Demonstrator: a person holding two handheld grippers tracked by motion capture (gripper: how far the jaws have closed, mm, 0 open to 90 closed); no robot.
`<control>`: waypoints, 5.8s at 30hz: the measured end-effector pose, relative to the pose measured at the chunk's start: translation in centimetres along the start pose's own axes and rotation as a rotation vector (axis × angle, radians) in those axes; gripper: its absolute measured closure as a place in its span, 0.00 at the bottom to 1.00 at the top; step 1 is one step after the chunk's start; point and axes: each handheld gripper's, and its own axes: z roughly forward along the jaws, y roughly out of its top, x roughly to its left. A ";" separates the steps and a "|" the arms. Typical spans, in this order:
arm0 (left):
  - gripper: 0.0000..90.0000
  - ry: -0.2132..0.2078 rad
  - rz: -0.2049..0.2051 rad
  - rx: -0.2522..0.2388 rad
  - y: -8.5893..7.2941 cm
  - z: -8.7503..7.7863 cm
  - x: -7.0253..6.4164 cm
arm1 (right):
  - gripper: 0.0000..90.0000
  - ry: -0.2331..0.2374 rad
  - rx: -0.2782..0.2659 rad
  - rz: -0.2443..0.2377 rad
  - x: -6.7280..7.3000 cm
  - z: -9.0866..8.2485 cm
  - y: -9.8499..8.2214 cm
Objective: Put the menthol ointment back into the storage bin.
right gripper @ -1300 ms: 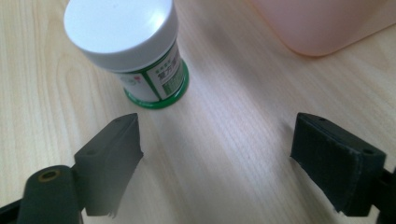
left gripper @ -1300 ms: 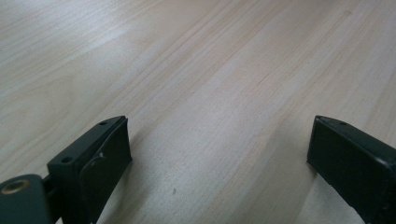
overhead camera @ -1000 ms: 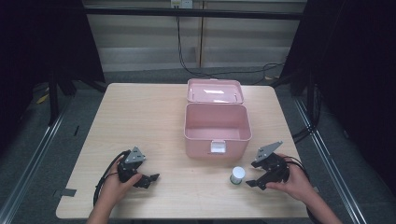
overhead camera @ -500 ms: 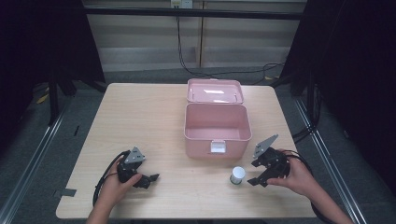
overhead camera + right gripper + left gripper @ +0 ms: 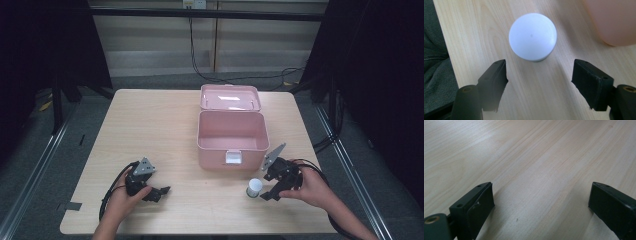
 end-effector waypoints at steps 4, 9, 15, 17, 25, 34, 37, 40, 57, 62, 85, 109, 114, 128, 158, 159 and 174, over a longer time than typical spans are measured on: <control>0.06 0.000 0.000 0.000 0.0 0.0 0.0 | 0.34 0.005 0.006 -0.011 0.1 0.1 0.5; 0.06 0.000 0.000 0.000 0.0 0.0 0.0 | 0.38 0.014 0.016 -0.014 0.3 0.1 1.0; 0.06 0.000 0.000 0.000 0.0 0.0 0.0 | 0.43 0.010 0.028 -0.035 0.4 0.0 2.0; 0.06 -0.002 -0.002 0.000 0.0 0.0 0.0 | 0.47 0.019 0.034 -0.028 0.5 0.1 2.4; 0.06 0.000 0.000 0.000 0.0 0.0 0.0 | 0.52 0.008 0.067 -0.044 0.6 0.7 3.2; 0.06 -0.003 -0.002 0.000 0.0 0.0 0.0 | 0.56 0.002 0.086 -0.036 0.6 0.8 3.6; 0.06 -0.003 -0.002 0.000 0.0 0.0 0.0 | 0.56 -0.002 0.106 -0.031 0.6 0.7 3.8; 0.06 -0.003 -0.003 0.000 0.0 0.0 0.0 | 0.56 -0.005 0.131 -0.033 0.6 0.5 3.9; 0.06 -0.005 -0.002 -0.001 0.0 0.0 0.0 | 0.56 -0.006 0.160 -0.019 0.3 -3.0 5.4; 0.06 -0.005 -0.002 0.000 0.0 0.0 0.0 | 0.56 -0.012 0.171 -0.022 0.5 -4.0 5.9; 0.06 -0.005 -0.008 -0.004 0.0 0.0 0.0 | 0.56 -0.043 0.129 -0.028 0.4 -9.0 8.7; 0.06 -0.005 -0.004 -0.001 0.0 -0.1 0.0 | 0.56 -0.102 0.122 0.078 -2.8 -13.5 12.9; 0.06 -0.005 -0.003 -0.001 0.0 -0.1 0.0 | 0.56 -0.122 0.096 0.128 -3.9 -13.9 13.8; 0.06 -0.004 -0.003 0.000 0.0 -0.1 0.0 | 0.56 -0.158 0.138 0.270 -6.8 -11.4 15.1; 0.06 -0.008 -0.004 -0.001 0.0 -0.1 0.0 | 0.56 -0.226 0.192 0.566 -10.9 -5.5 16.2; 0.06 -0.008 -0.004 -0.001 0.0 -0.1 0.0 | 0.56 -0.226 0.192 0.566 -10.9 -5.5 16.2; 0.06 -0.008 -0.005 -0.002 0.0 -0.1 0.0 | 0.56 -0.268 0.186 0.668 -12.3 -3.7 15.8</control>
